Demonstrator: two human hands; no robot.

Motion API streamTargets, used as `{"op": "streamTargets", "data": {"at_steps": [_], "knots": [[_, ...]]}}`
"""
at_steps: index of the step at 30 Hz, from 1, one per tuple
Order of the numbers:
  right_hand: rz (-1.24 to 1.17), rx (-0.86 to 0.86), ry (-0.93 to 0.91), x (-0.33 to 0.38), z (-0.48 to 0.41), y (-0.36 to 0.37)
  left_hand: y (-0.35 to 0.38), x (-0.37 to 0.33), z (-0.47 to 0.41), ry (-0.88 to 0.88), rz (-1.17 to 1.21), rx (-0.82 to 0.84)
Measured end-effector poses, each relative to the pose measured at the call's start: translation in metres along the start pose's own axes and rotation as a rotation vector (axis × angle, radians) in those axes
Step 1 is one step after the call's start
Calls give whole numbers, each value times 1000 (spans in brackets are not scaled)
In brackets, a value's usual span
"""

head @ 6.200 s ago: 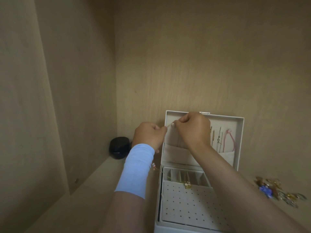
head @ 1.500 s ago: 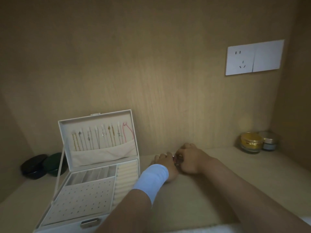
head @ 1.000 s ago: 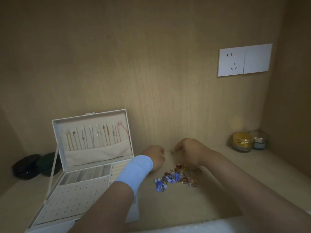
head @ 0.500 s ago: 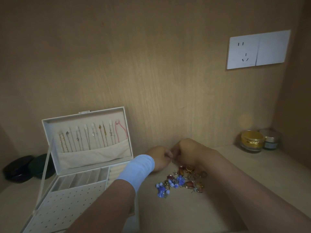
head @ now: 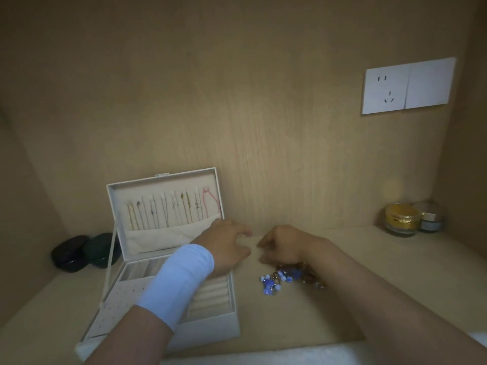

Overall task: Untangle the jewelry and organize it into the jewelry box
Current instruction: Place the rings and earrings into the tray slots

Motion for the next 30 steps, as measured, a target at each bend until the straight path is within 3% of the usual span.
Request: {"op": "streamTargets", "data": {"at_steps": [6, 10, 18, 24, 30], "knots": [[2, -5, 10, 7, 13, 0, 33, 10, 54, -142, -172, 143], [92, -52, 33, 23, 10, -7, 41, 14, 57, -140, -74, 111], [16, -161, -56, 43, -14, 11, 40, 17, 55, -54, 111, 101], [-177, -295, -11, 13, 7, -20, 40, -1, 49, 40, 142, 90], [-458, -406, -29, -4, 33, -57, 32, -13, 23, 22, 117, 14]]}}
Point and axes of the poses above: each hand's wrist, its own z-axis away from the middle knuckle, its own y-axis out of the palm, x = y × z, the point moved 8 cm from there along -z, towards the middle knuckle, and after that the axes turned 5 degrees about z, right-handed, at the moved point
